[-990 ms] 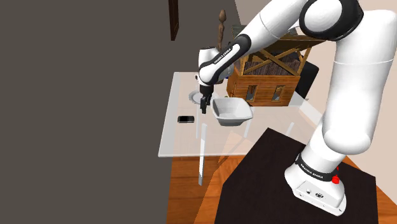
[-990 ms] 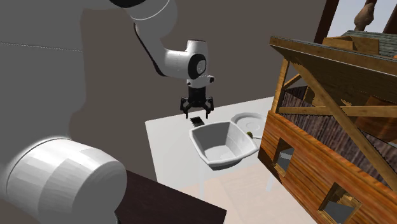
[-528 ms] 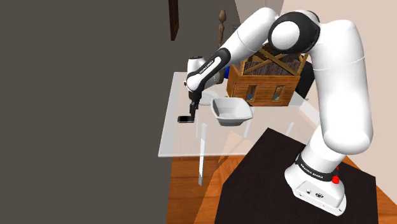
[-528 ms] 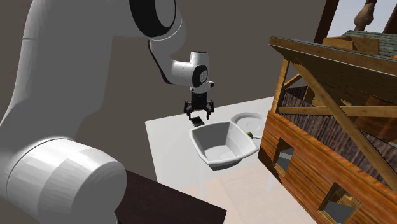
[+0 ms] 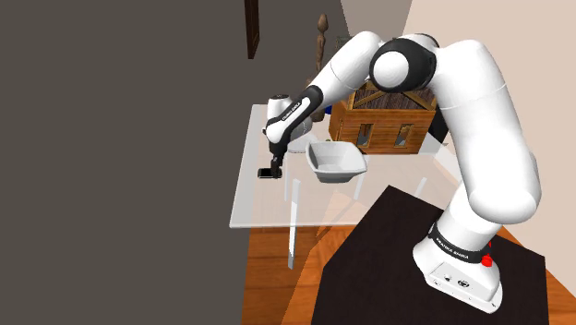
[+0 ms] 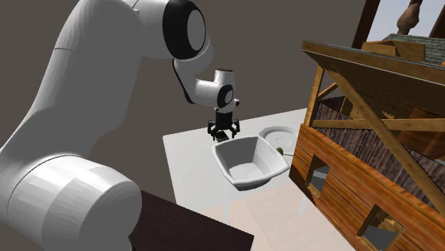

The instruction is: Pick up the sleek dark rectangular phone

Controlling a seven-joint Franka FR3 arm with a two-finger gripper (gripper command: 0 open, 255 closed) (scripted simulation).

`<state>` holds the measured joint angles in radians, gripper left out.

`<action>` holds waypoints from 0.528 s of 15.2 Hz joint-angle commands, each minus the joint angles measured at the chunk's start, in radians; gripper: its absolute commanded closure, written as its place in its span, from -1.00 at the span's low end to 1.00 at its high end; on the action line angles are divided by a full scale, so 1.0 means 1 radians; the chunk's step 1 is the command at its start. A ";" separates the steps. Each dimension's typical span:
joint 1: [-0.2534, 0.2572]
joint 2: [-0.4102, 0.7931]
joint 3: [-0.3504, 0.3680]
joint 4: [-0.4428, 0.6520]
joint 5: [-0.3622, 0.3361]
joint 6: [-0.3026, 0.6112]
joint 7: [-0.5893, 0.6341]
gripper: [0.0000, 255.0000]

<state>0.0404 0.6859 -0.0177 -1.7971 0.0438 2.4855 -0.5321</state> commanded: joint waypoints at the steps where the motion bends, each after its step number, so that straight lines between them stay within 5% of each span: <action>1: -0.001 0.015 0.001 0.002 0.001 0.014 -0.001 -1.00; 2: -0.001 0.015 0.001 0.002 0.001 0.014 -0.001 -1.00; 3: 0.000 0.016 0.001 0.003 0.001 0.013 -0.001 1.00; 8: 0.000 0.016 0.001 0.003 0.001 0.014 -0.001 1.00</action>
<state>0.0399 0.7014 -0.0172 -1.7938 0.0443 2.4991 -0.5330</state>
